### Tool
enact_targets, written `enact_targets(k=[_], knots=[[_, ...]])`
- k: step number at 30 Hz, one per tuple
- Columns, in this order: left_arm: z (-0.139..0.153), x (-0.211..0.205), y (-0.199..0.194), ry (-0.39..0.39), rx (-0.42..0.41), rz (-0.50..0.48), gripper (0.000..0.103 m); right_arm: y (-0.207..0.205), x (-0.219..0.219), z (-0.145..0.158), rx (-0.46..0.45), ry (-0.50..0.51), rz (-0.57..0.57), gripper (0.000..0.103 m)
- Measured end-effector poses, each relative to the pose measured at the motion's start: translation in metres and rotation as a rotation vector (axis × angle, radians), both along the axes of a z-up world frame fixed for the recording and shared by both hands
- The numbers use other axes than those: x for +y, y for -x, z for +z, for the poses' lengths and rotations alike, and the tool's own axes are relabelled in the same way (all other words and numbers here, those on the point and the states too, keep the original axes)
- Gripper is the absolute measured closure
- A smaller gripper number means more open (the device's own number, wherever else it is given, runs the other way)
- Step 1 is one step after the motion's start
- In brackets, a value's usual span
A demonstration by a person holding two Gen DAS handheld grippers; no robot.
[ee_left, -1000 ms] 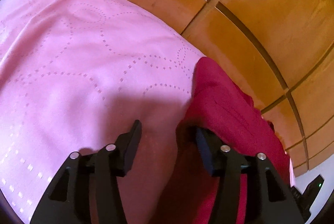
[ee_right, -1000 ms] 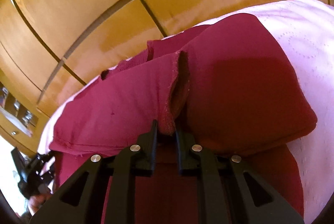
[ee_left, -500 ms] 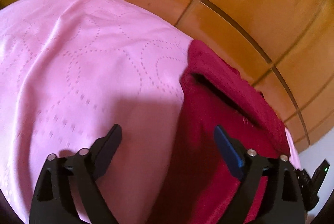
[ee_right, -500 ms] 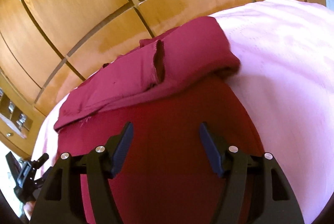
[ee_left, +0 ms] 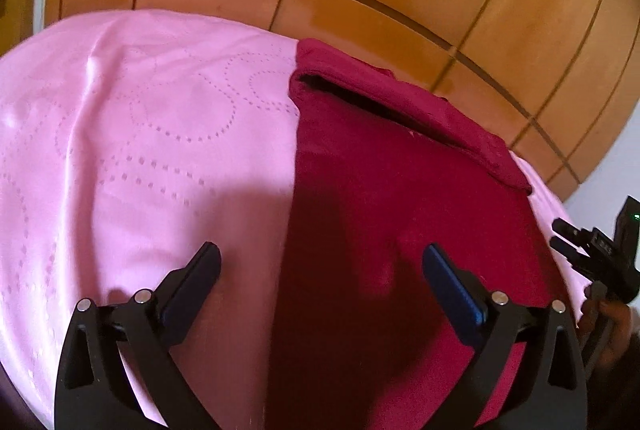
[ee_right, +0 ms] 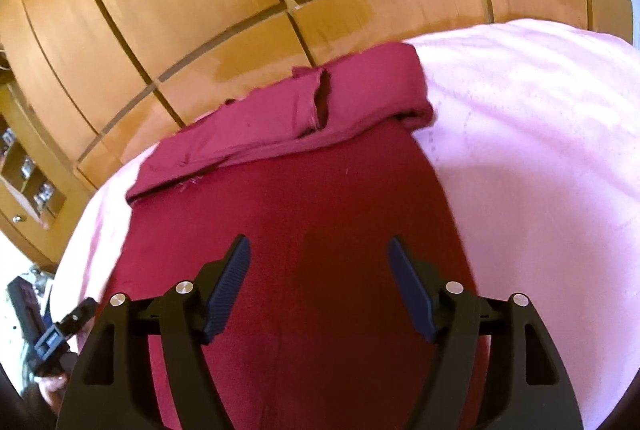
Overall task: Fold small clothes
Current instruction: 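Grasp the sweater hem with both grippers side by side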
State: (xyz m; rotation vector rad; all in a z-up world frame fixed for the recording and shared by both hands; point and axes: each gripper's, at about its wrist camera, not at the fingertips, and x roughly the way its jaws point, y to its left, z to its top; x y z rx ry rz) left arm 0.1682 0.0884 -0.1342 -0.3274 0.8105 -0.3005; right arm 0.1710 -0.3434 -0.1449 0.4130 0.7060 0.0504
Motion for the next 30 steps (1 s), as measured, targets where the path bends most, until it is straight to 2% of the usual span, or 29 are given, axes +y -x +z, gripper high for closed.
enact_targets(k=[6, 9, 15, 19, 26, 30], knots=[[0.005, 0.005, 0.012, 0.081, 0.029, -0.131, 0.005, 0.018, -0.024, 0.006, 0.003, 0.028, 0.004, 0.033], [0.003, 0.006, 0.017, 0.134, 0.046, -0.177, 0.014, 0.033, -0.042, -0.001, 0.021, 0.042, -0.020, 0.033], [-0.004, 0.009, 0.019, 0.177, 0.083, -0.195, 0.035, 0.063, -0.076, -0.026, 0.071, -0.054, -0.026, 0.033], [-0.006, 0.005, 0.024, 0.177, 0.104, -0.260, 0.044, 0.079, -0.073, -0.038, 0.034, -0.104, 0.026, 0.033], [-0.008, -0.001, 0.036, 0.229, 0.130, -0.362, 0.045, 0.091, -0.049, -0.044, -0.001, -0.191, 0.199, 0.033], [-0.010, 0.001, 0.039, 0.269, 0.148, -0.391, 0.047, 0.096, -0.041, -0.047, -0.021, -0.239, 0.242, 0.033]])
